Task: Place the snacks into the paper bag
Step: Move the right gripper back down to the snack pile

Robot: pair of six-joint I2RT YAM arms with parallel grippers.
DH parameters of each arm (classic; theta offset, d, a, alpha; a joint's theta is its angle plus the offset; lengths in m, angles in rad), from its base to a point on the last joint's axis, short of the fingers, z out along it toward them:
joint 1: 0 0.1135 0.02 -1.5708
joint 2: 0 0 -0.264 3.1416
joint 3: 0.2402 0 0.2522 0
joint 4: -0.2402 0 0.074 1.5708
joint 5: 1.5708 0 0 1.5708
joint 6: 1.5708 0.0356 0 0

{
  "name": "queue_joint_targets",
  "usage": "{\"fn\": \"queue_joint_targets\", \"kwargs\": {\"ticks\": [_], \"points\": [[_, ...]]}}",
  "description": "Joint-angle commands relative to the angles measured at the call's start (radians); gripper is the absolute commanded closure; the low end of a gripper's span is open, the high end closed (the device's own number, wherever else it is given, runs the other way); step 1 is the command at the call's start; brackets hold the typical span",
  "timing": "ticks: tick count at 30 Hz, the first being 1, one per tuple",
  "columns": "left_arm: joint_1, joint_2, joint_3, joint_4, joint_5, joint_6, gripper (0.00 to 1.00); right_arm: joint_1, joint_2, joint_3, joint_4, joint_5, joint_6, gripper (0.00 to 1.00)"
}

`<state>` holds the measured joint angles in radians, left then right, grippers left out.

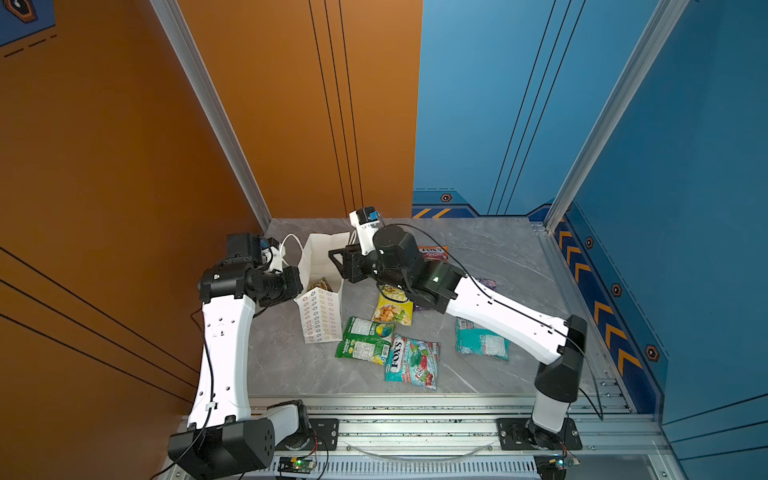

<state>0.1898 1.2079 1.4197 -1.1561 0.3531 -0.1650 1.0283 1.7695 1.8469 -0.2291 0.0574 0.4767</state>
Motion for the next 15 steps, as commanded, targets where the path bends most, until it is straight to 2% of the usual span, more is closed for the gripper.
{"fn": "queue_joint_targets", "kwargs": {"ticks": [1,5,10,15], "points": [[0.010,-0.016,-0.012,0.000,0.024,0.005,0.95,-0.013,-0.091,-0.132,0.000,0.059,-0.046,0.47],[0.010,-0.012,-0.013,0.003,0.026,0.003,0.96,-0.023,-0.172,-0.321,-0.037,0.098,-0.020,0.47],[0.010,-0.013,-0.010,0.003,0.025,0.003,0.95,-0.037,-0.214,-0.517,-0.057,0.053,0.087,0.48],[0.011,-0.016,-0.014,0.003,0.015,0.005,0.95,-0.055,-0.200,-0.630,-0.016,-0.013,0.208,0.49]]}}
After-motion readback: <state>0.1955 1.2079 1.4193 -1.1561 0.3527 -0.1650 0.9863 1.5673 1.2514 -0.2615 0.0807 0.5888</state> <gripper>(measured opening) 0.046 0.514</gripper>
